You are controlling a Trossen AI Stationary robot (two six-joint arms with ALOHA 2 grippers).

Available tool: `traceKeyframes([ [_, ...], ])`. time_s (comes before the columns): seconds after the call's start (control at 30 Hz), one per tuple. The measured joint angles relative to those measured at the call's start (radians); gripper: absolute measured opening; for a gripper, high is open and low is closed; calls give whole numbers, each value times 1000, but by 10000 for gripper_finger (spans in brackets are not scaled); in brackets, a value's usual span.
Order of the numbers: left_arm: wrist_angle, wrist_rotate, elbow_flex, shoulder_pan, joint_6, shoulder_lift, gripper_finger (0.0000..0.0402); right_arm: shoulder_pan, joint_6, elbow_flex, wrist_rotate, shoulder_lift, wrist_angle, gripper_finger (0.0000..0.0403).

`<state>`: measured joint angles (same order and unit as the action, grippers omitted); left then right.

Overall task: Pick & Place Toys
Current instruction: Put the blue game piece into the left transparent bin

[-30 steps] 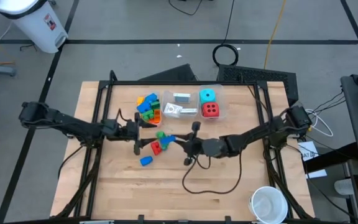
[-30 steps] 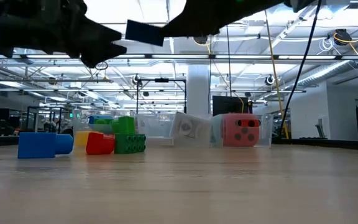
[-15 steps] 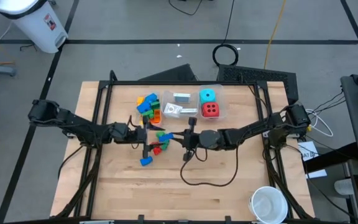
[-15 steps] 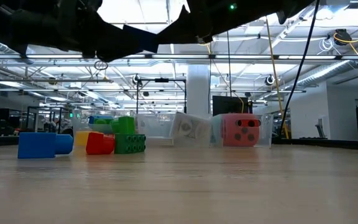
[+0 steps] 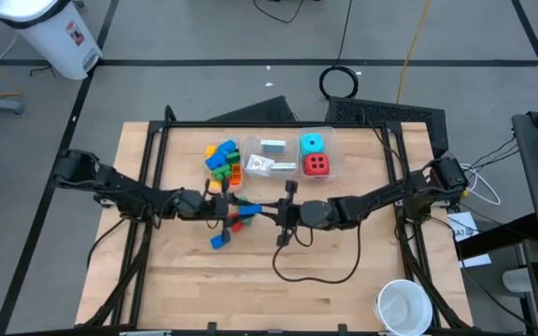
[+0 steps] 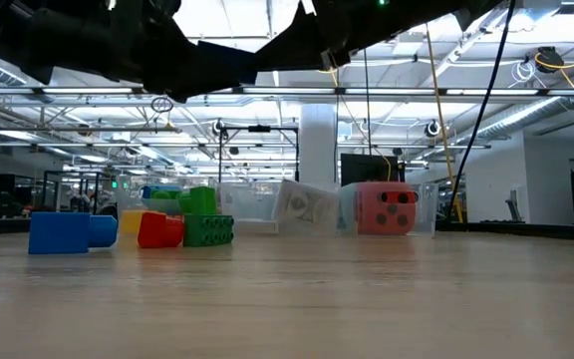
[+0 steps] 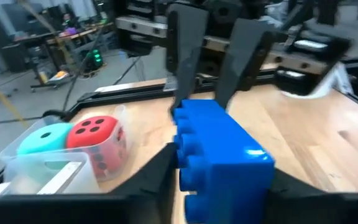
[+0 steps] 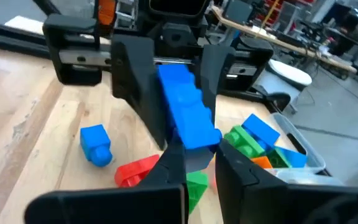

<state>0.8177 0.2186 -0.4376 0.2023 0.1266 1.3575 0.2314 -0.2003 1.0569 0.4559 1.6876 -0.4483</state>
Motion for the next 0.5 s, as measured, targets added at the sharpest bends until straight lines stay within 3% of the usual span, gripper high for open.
traceKeyframes([
  [0.07, -1, 46, -3, 10, -19, -2, 97, 5, 24, 0, 10, -1, 6, 15],
  [0.2, 0, 141, -7, 33, -60, -4, 95, 20, 52, -15, 7, 1, -31, 32],
  [0.3, 0, 191, -7, 42, -91, -10, 95, 37, 105, -37, 37, 2, -46, 67],
  [0.5, -104, 421, 13, 25, -116, -140, 95, 96, 123, -71, 114, 4, -33, 152],
])
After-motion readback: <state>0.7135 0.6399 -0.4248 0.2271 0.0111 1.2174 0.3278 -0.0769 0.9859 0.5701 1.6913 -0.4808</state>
